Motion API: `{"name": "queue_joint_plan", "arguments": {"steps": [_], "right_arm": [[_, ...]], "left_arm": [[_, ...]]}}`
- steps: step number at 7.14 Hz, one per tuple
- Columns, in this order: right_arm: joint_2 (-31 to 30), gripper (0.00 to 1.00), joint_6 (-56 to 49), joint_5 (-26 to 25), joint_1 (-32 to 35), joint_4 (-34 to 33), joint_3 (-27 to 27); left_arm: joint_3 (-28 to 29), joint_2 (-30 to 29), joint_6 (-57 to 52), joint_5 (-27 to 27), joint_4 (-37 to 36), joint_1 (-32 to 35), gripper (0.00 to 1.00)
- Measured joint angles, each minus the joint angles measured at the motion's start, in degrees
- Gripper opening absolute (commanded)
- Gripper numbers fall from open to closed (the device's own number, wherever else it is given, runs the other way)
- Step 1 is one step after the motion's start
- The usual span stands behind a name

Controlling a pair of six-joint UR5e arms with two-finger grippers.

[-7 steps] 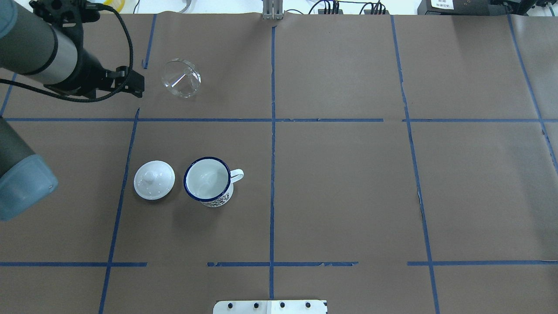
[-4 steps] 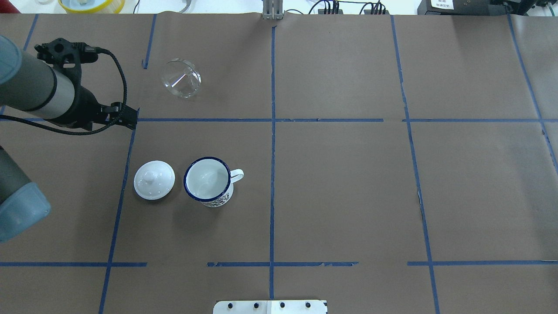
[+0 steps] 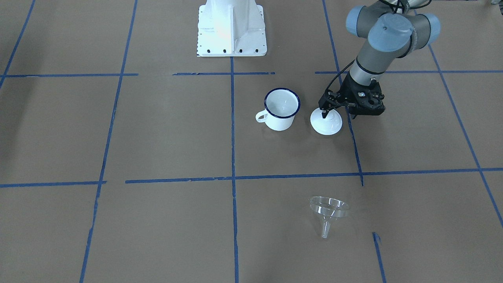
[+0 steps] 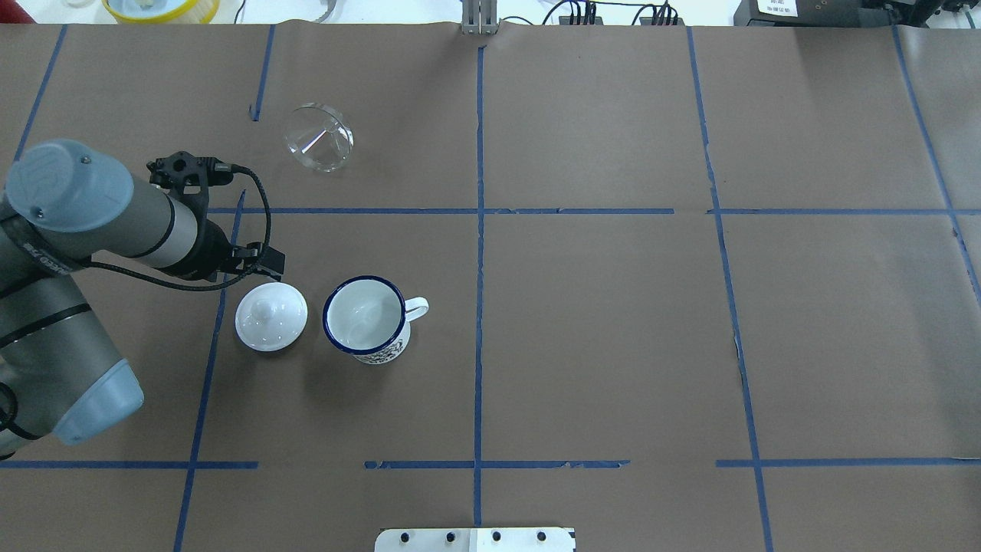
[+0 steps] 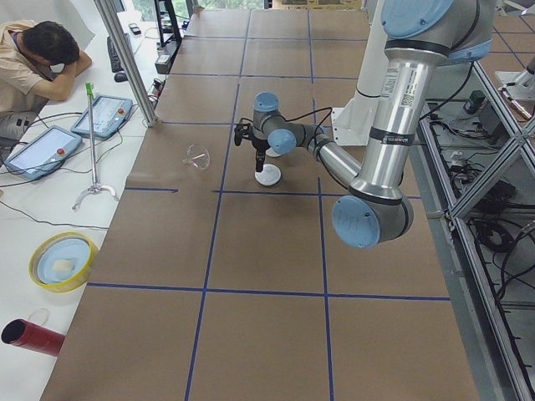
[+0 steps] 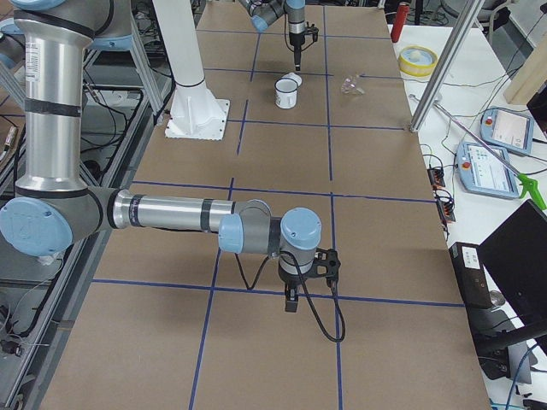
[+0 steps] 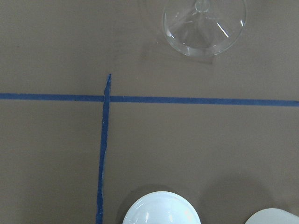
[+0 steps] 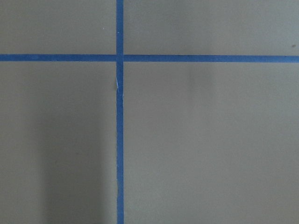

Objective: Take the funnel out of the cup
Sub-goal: 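Move the left gripper down to the white lid beside the mug, then close the left gripper on the white lid's knob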

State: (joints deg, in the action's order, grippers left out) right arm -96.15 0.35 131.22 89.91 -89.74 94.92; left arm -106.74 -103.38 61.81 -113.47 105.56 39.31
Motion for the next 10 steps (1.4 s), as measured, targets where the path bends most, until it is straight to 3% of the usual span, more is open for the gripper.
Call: {"name": "queue_joint_plan", "arguments": {"steps": [1,2,3,4,10], "right_arm": [[0.0,1.0,0.0,0.0,0.0,0.0,0.0],[0.0,1.0,0.0,0.0,0.0,0.0,0.0],[0.0,1.0,0.0,0.0,0.0,0.0,0.0],[0.0,1.0,0.0,0.0,0.0,0.0,0.0],[0.0,1.0,0.0,0.0,0.0,0.0,0.0]], "left_arm": [[0.88,0.1,0.05,0.0,0.35,-0.95,1.0],[1.39,0.1,0.06,0.0,0.45,-1.55,0.94],[1.6,0.11,0.13,0.02,0.43,-1.95,0.65],[1.7,0.11,0.22,0.06,0.36,-2.22,0.58],[1.8,-0.29,0.5,0.11,-0.05,-2.54,0.57]]}}
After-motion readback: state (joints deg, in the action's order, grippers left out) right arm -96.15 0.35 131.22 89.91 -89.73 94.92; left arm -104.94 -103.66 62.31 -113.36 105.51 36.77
